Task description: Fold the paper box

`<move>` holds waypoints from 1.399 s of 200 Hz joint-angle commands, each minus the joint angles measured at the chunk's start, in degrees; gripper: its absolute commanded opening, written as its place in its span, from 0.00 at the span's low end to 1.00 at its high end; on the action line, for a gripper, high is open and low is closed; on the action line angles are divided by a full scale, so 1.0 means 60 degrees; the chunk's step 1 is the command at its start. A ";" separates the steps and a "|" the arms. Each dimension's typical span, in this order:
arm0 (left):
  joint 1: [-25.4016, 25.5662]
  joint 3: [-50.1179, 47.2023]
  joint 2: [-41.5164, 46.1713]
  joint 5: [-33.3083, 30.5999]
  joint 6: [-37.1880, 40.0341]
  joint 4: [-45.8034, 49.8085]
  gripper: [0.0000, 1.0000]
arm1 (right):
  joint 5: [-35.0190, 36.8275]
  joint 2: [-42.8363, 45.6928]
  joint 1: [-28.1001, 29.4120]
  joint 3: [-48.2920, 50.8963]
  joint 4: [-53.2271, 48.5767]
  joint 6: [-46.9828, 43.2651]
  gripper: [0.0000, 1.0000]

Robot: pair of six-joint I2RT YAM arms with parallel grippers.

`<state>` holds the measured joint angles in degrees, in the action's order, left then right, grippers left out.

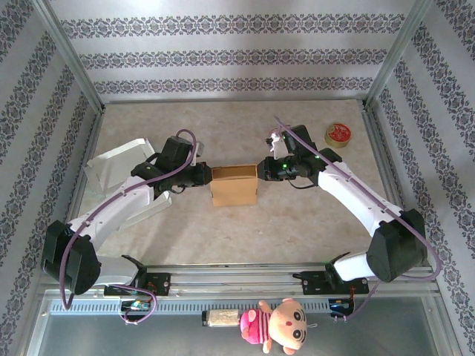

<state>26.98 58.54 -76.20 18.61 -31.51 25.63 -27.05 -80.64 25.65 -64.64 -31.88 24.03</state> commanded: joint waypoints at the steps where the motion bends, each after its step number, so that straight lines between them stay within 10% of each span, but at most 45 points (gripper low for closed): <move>1: 0.0148 -0.0376 -0.0141 -0.0078 0.0139 0.0867 0.17 | -0.0044 -0.0029 0.0076 0.0333 -0.0069 -0.0109 0.13; 142: 0.0149 -0.0471 0.1651 0.0323 -0.0300 -0.0051 0.57 | 0.0494 0.1137 0.0061 -0.0657 -0.0405 0.0063 0.49; 219: 0.0152 0.0433 0.0467 0.0014 -0.0921 -0.0057 0.49 | 0.1507 0.0306 0.0496 -0.0914 -0.0447 -0.0355 0.36; 280: 0.0149 -0.0412 0.0215 -0.0108 -0.1105 -0.0221 0.25 | 0.1809 0.0344 0.0691 0.0242 -0.0401 -0.0672 0.23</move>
<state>27.07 59.24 -75.13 18.90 -37.19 23.46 -18.37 -79.05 28.80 -66.46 -33.87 21.52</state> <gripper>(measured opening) 0.257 0.239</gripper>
